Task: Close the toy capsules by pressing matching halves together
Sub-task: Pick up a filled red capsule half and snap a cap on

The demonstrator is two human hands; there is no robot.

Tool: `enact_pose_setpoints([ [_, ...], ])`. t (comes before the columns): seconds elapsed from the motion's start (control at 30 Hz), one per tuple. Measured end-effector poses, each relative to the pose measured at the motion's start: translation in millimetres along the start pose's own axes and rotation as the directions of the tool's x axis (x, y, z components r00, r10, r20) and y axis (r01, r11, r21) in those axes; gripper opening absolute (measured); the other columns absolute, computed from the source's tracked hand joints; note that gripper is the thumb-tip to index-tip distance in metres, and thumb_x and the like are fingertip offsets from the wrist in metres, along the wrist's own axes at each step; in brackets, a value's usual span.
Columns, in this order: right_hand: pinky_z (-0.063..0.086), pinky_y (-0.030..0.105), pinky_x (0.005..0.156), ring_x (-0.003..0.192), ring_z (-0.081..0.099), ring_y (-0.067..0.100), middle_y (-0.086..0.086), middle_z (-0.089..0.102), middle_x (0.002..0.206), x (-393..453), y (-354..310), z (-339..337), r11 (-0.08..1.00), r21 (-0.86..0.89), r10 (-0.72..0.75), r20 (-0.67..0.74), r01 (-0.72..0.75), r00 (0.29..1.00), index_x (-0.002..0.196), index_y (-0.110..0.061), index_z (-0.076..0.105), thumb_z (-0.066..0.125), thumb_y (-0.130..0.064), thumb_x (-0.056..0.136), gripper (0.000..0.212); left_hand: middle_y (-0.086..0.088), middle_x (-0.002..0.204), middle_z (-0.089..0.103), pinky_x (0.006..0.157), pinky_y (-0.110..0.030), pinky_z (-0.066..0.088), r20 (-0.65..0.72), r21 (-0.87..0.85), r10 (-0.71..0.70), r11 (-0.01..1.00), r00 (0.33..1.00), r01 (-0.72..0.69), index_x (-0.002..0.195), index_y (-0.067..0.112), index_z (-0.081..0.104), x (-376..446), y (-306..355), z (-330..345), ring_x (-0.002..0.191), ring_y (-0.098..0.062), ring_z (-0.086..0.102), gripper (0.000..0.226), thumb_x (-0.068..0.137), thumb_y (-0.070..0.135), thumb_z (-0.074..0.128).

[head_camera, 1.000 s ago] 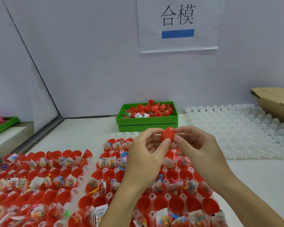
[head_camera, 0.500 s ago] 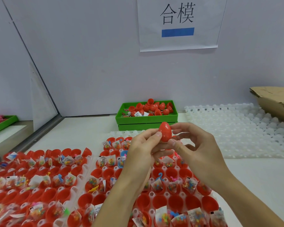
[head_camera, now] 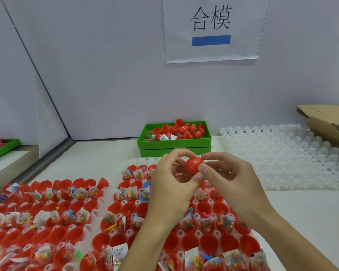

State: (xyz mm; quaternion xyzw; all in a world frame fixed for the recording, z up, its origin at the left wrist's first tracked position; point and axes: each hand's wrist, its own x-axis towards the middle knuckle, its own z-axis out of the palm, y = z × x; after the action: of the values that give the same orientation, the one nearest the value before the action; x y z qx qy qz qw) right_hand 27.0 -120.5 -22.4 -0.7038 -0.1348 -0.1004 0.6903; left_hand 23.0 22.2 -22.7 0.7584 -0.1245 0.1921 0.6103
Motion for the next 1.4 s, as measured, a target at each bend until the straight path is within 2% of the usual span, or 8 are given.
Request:
enact_pose_setpoints([
  [0.2,0.06,0.025,0.076,0.089,0.074,0.018,0.001,0.077,0.095,4.1,6.7,-3.1,0.985,0.143,0.101,-0.027,-0.096,0.994,0.109,-0.015,0.072,0.069,-0.02,0.086,0.024,0.019,0.105,0.061,0.07,-0.026,0.06,0.05,0.014,0.02,1.0,0.999,-0.021,0.121,0.037,0.059,-2.4,1.6,1.3,0.096,-0.007,0.064,0.049,0.078,0.023,0.078],
  [0.3,0.059,0.028,0.08,0.1,0.072,0.029,0.014,0.074,0.105,4.2,3.8,-3.3,0.899,0.409,0.132,0.089,-0.157,0.987,0.111,-0.008,0.072,0.064,-0.016,0.08,0.033,0.013,0.108,0.069,0.069,-0.017,0.057,0.07,-0.101,-0.019,0.994,0.997,0.026,0.12,0.033,0.064,-1.9,3.5,0.8,0.099,-0.003,0.067,0.043,0.081,0.025,0.08],
  [0.43,0.058,0.027,0.08,0.102,0.071,0.03,0.02,0.073,0.106,4.1,0.0,-4.6,0.857,0.492,0.096,0.139,-0.153,0.986,0.105,-0.006,0.075,0.066,-0.013,0.077,0.03,0.018,0.1,0.075,0.076,-0.012,0.054,0.064,-0.101,0.035,0.995,0.997,-0.029,0.114,0.031,0.07,-1.2,6.9,1.2,0.096,0.001,0.069,0.037,0.077,0.029,0.074],
  [0.57,0.058,0.027,0.079,0.099,0.072,0.029,0.016,0.075,0.103,2.6,1.5,-4.6,0.889,0.443,0.08,0.104,-0.119,0.991,0.098,-0.012,0.079,0.077,-0.023,0.064,0.035,0.027,0.097,0.071,0.076,-0.006,0.051,0.024,-0.052,0.038,0.998,0.999,-0.037,0.117,0.019,0.07,-3.8,4.4,5.2,0.095,0.009,0.067,0.035,0.084,0.011,0.073],
  [0.73,0.06,0.03,0.076,0.095,0.073,0.032,0.016,0.076,0.099,1.3,5.8,-0.6,0.911,0.402,0.075,0.058,-0.092,0.996,0.095,-0.013,0.08,0.077,-0.021,0.066,0.029,0.029,0.091,0.072,0.073,-0.008,0.052,0.045,0.018,0.069,0.997,0.997,-0.07,0.103,0.039,0.069,-4.8,7.5,3.8,0.091,0.008,0.068,0.033,0.089,0.009,0.069],
  [1.0,0.06,0.031,0.074,0.092,0.074,0.031,0.012,0.077,0.098,0.7,4.7,-1.8,0.938,0.344,0.018,0.055,-0.036,0.998,0.097,-0.019,0.08,0.081,-0.032,0.062,0.038,0.033,0.087,0.071,0.072,-0.006,0.051,0.051,-0.01,0.086,0.996,0.995,-0.085,0.098,0.04,0.069,-4.4,12.6,0.0,0.09,0.009,0.068,0.04,0.088,0.001,0.068],
  [1.23,0.059,0.026,0.073,0.093,0.073,0.015,-0.002,0.075,0.107,1.1,4.0,2.4,0.989,0.144,0.018,0.083,-0.03,0.996,0.118,-0.026,0.071,0.063,-0.014,0.092,0.03,0.013,0.092,0.077,0.077,-0.017,0.056,-0.004,-0.106,0.081,0.991,0.997,-0.081,0.101,0.03,0.073,-0.1,10.6,-3.4,0.09,-0.005,0.073,0.034,0.08,0.004,0.077],
  [1.4,0.062,0.036,0.07,0.089,0.073,0.016,-0.005,0.07,0.103,-2.7,0.4,12.3,1.0,0.014,0.015,0.041,-0.015,0.999,0.117,-0.025,0.066,0.069,-0.018,0.091,0.027,0.014,0.092,0.068,0.071,-0.016,0.057,-0.075,0.213,0.186,0.963,0.98,-0.166,0.107,0.03,0.069,0.9,1.6,-8.6,0.086,0.0,0.067,0.039,0.076,0.009,0.081],
])
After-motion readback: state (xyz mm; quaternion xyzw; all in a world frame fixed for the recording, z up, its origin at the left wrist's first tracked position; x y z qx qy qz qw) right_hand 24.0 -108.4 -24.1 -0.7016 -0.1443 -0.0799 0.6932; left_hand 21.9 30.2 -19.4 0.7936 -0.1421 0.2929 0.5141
